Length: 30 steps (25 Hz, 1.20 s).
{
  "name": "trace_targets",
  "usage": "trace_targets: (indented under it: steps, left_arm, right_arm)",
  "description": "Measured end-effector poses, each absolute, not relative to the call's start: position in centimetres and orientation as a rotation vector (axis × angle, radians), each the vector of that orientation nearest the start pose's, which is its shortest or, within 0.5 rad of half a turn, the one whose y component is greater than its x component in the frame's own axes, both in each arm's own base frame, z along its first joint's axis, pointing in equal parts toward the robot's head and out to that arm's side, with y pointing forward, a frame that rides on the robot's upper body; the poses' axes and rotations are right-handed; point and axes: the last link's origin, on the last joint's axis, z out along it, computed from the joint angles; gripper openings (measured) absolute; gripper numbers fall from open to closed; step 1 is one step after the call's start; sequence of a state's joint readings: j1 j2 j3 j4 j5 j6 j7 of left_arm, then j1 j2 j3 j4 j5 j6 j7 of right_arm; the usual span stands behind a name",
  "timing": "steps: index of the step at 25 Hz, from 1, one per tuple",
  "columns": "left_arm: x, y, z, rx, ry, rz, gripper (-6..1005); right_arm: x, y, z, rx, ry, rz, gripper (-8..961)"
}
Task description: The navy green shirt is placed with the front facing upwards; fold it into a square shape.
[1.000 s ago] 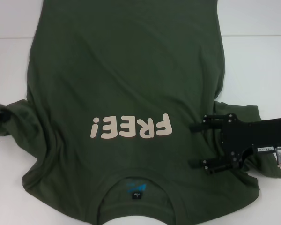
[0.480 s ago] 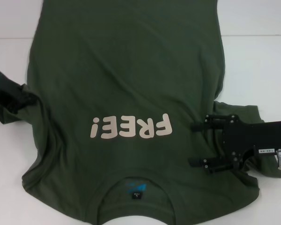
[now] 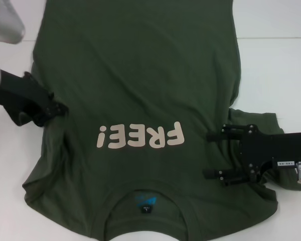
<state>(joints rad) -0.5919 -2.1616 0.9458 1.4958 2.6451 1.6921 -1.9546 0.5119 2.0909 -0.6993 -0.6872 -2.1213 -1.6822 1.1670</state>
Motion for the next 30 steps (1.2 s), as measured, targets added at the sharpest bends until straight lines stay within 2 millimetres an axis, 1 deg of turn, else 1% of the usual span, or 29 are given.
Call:
trace_targets:
  steps: [7,10,11,12,15,19,22,25,30]
  left_arm:
    - [-17.8,34.8,3.7,-2.736,-0.394,0.411,12]
    - [-17.6,35.1,2.3,-2.704,-0.400,0.428,12]
    - [-17.6,35.1,2.3,-2.704,-0.400,0.428,12]
    - [-17.7,35.7,1.1,-2.641,-0.413,0.458,12]
    - [-17.9,36.0,0.0,-2.601,-0.411,0.515,12]
    - [-17.8,35.9,-1.9,-2.580,-0.410,0.587,12]
    - [-17.5,35.6,-2.6,-2.583,-0.384,0.608,12]
    - [-17.1,35.4,-2.5,-2.585,-0.366,0.607,166]
    - [-16.4,35.3,-1.7,-2.569,-0.344,0.571,352]
  right_arm:
    - [26.8,30.2,-1.0,-2.909,0.308,0.597,912]
    - [26.8,30.2,-1.0,-2.907,0.310,0.596,912]
    - [26.8,30.2,-1.0,-2.907,0.311,0.597,912]
    - [26.9,30.2,-1.1,-2.907,0.311,0.597,912]
    - [27.0,30.0,-1.3,-2.908,0.315,0.601,912]
    - [27.1,30.1,-1.4,-2.905,0.322,0.598,912]
    - [27.1,30.1,-1.3,-2.903,0.321,0.595,912]
    - [27.2,30.1,-1.3,-2.901,0.322,0.591,912]
    - [27.2,30.2,-1.2,-2.899,0.316,0.586,911]
